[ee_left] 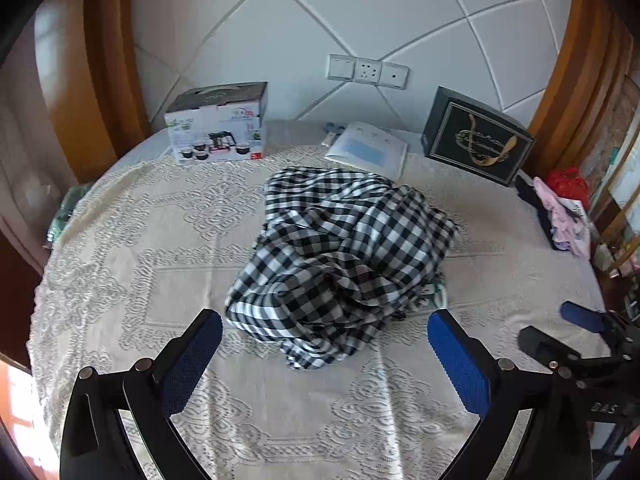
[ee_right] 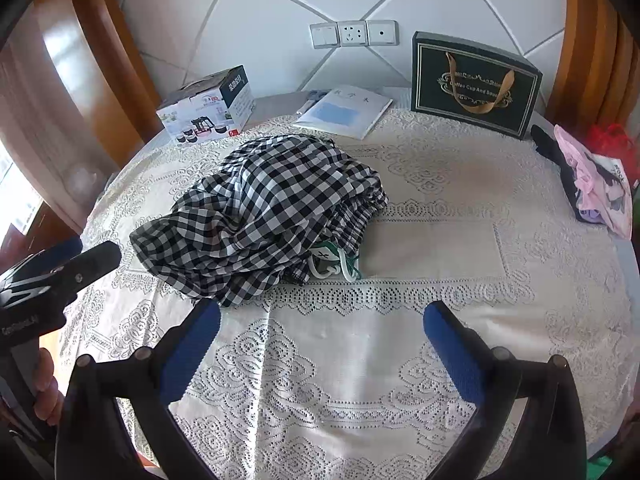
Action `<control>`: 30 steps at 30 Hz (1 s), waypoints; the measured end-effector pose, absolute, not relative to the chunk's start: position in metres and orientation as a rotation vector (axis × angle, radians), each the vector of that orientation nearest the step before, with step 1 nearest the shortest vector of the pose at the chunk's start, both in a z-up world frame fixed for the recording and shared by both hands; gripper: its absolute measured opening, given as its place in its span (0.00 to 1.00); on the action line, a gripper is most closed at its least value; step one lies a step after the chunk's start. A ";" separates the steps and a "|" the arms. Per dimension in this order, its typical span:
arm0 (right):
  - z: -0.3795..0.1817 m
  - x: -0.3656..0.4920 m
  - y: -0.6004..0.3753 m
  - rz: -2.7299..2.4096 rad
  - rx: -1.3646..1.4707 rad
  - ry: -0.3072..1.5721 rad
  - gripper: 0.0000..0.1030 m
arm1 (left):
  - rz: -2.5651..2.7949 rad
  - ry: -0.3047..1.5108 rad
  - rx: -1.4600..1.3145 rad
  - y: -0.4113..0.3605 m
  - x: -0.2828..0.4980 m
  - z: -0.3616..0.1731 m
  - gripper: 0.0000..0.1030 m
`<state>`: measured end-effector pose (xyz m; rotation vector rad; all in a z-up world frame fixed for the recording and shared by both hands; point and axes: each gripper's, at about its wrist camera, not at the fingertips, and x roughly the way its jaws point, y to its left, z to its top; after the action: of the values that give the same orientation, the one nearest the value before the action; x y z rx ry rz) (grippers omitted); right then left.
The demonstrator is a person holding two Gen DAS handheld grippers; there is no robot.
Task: Fold clothes
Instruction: 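Approach the crumpled gingham garment with both tools open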
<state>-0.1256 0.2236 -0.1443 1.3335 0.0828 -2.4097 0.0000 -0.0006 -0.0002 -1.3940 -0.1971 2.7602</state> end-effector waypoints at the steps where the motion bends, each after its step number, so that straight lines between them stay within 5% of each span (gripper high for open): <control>1: -0.144 -0.126 0.223 -2.410 1.332 0.083 1.00 | 2.754 -0.204 -1.393 -0.004 0.000 -0.001 1.00; 30: -0.147 -0.125 0.219 -2.410 1.318 0.083 1.00 | 2.787 -0.146 -1.434 -0.004 0.004 -0.007 1.00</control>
<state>-0.1247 0.2194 -0.1470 1.3176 0.0826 -2.4103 0.0043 -0.0035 -0.0075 -1.4342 -0.1456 2.7866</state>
